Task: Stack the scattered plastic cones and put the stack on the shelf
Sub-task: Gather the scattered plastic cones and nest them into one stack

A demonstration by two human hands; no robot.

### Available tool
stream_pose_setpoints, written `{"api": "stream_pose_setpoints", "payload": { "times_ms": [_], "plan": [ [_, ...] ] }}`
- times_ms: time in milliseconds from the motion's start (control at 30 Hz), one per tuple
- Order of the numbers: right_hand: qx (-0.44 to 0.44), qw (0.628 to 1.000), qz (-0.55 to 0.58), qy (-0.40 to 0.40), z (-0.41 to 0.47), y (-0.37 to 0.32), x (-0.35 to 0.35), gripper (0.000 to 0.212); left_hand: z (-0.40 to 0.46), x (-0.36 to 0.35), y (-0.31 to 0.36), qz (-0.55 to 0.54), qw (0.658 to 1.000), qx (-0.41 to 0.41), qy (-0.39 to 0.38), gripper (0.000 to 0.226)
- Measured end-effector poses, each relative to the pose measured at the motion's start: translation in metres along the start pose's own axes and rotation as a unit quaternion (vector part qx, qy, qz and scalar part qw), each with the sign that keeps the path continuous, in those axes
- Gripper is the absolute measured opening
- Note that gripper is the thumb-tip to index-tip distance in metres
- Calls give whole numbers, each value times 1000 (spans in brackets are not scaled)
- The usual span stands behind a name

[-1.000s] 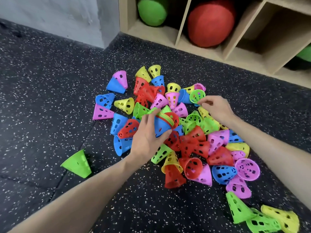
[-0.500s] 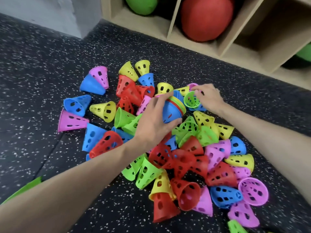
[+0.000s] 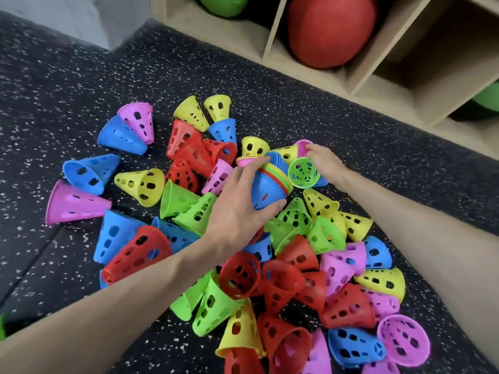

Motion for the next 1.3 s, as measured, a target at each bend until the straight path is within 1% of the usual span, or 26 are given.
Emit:
{"api": "stream_pose_setpoints", "payload": {
  "times_ms": [67, 167, 233, 300, 433, 567, 633, 667, 767, 900, 967, 1000, 1067, 1133, 1200, 1300],
  "plan": [
    [-18, 1000, 8, -15, 3, -1, 1, 43, 2, -1, 0, -4, 1000, 4, -5, 76],
    [-28, 1000, 15, -4, 6, -3, -1, 40, 4, -4, 0, -7, 1000, 9, 0, 75],
    [-14, 1000, 0, 21, 6, -4, -1, 39, 6, -5, 0, -9, 1000, 15, 5, 76],
    [5, 998, -16, 62, 3, -2, 0, 43, 6, -5, 1, -12, 1000, 17, 3, 76],
    [58, 990, 4, 127, -12, 3, 5, 48, 2, -1, 0, -33, 999, 28, 14, 76],
    [112, 983, 8, 146, -41, 13, 22, 56, -10, 7, 6, -40, 999, 27, 24, 75],
    [119, 981, 13, 151, -58, 19, 34, 62, -17, 13, 13, -36, 999, 16, 26, 74],
    [120, 979, 17, 164, -68, 20, 40, 59, -23, 18, 17, -35, 999, 12, 30, 74],
    [121, 965, 53, 226, -108, 18, 65, 26, -47, 35, 33, -36, 999, 3, 41, 71],
    [139, 951, 128, 244, -172, 1, 104, 19, -83, 71, 70, -27, 999, -18, 37, 71],
    [127, 951, 190, 210, -211, -16, 122, 21, -101, 96, 95, -34, 998, -21, 47, 70],
    [119, 956, 209, 169, -233, -25, 131, 23, -112, 109, 108, -42, 998, -16, 51, 70],
    [128, 967, 212, 63, -281, -42, 143, 27, -138, 135, 131, -42, 998, -9, 48, 72],
    [169, 966, 196, -1, -324, -51, 150, 28, -162, 156, 145, -25, 999, -17, 40, 74],
    [204, 960, 192, -21, -359, -59, 157, 31, -181, 174, 155, -17, 999, -20, 46, 76],
    [226, 957, 179, -45, -406, -64, 169, 30, -215, 194, 166, -39, 998, -18, 42, 73]
  ]
}}
Point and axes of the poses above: each hand's wrist, its own z-axis towards the middle knuckle, its own x-axis out of the back of the hand, y = z × x, the point moved 1 cm from there along z, towards the middle knuckle, and after that the axes turned 11 degrees about y, right-handed, at the moved point
